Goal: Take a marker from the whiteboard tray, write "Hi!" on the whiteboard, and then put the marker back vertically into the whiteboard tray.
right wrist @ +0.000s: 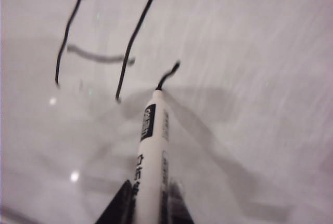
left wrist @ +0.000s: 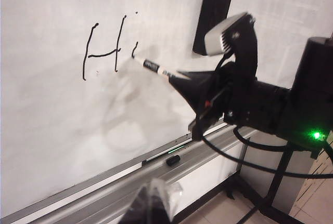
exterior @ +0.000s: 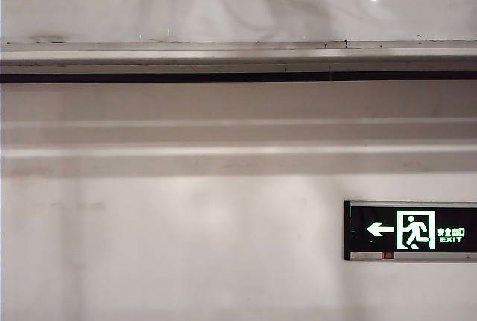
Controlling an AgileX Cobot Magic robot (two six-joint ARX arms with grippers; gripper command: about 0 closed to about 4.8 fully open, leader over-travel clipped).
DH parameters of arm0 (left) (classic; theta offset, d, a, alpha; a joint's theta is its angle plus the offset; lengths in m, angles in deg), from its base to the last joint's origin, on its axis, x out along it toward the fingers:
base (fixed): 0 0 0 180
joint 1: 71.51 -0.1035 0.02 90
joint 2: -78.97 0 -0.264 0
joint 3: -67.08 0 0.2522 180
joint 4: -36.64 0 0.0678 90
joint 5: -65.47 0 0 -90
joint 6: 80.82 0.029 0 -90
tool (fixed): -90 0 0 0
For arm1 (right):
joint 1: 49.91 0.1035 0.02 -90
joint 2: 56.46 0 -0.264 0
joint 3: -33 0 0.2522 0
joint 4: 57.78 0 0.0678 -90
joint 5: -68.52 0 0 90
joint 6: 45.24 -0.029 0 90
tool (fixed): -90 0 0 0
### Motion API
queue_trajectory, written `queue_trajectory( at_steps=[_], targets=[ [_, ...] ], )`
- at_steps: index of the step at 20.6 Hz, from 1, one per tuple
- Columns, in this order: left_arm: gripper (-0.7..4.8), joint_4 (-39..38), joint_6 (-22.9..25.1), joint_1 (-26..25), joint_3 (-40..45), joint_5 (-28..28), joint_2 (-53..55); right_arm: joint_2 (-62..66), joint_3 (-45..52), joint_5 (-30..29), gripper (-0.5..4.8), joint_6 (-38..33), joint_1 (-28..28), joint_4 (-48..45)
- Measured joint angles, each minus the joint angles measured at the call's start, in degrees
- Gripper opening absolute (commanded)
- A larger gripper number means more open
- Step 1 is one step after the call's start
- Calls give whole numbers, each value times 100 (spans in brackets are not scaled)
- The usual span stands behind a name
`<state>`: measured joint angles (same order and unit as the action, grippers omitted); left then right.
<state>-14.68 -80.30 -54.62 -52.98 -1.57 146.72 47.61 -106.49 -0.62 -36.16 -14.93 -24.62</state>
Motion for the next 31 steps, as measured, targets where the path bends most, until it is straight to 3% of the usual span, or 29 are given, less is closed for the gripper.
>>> queue_trajectory(
  at_steps=[6, 13, 31],
  targets=[
    [-6, 0, -2, 2, 0, 0, 0, -2, 0, 2, -1, 0, -4, 317],
    [-6, 0, -13, 2, 0, 0, 0, -302, -26, -304, -1, 146, 9, -675],
    [-6, 0, -13, 0, 0, 0, 0, -31, 0, -59, -1, 286, -28, -850]
  ],
)
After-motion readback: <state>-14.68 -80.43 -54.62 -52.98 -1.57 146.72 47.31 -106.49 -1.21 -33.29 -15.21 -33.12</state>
